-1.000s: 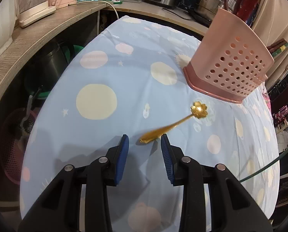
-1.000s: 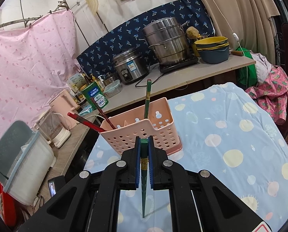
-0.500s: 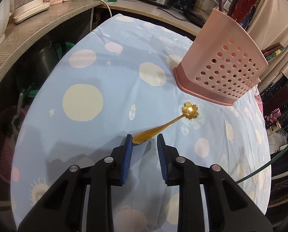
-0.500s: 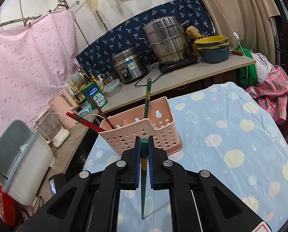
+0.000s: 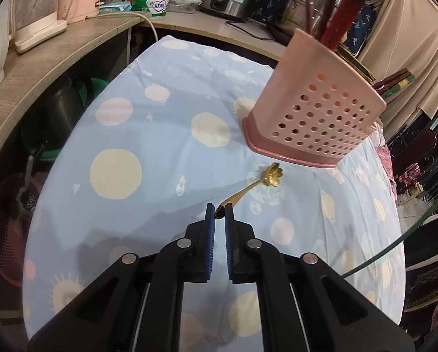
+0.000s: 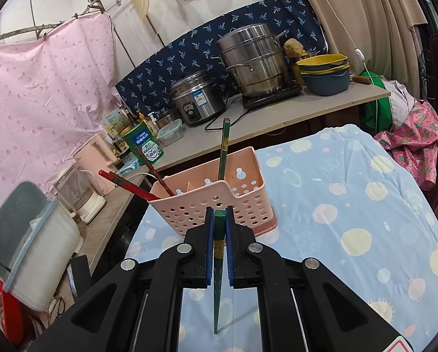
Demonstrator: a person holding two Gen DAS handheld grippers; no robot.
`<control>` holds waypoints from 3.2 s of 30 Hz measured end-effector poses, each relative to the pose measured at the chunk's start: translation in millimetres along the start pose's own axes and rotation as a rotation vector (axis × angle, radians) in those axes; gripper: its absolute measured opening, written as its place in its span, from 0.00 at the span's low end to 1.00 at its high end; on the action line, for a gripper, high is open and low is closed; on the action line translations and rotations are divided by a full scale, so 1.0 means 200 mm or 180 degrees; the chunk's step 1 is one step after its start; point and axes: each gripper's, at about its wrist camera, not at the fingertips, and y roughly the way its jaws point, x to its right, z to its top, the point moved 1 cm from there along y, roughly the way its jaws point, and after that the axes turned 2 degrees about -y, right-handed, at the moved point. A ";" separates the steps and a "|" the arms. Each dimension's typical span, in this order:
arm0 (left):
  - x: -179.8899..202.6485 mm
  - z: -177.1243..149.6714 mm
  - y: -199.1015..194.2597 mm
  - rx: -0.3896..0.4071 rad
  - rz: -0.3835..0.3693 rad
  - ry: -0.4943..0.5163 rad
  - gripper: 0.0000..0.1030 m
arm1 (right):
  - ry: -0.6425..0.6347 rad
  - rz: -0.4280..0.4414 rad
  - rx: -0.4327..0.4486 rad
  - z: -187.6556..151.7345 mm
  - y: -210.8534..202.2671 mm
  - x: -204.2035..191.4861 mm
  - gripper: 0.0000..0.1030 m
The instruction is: Organize utensils
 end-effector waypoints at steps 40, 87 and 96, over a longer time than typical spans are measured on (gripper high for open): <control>0.73 0.65 -0.67 0.1075 -0.0037 0.0932 0.01 | -0.0251 0.0155 0.1128 0.78 -0.17 -0.20 0.07; 0.63 0.21 -0.49 0.0703 0.0485 0.0811 0.57 | -0.0366 -0.0234 -0.0048 0.11 0.02 -0.07 0.40; 0.64 0.09 -0.49 0.0636 0.0545 0.0857 0.61 | -0.0423 -0.0309 -0.0286 -0.05 -0.03 -0.07 0.52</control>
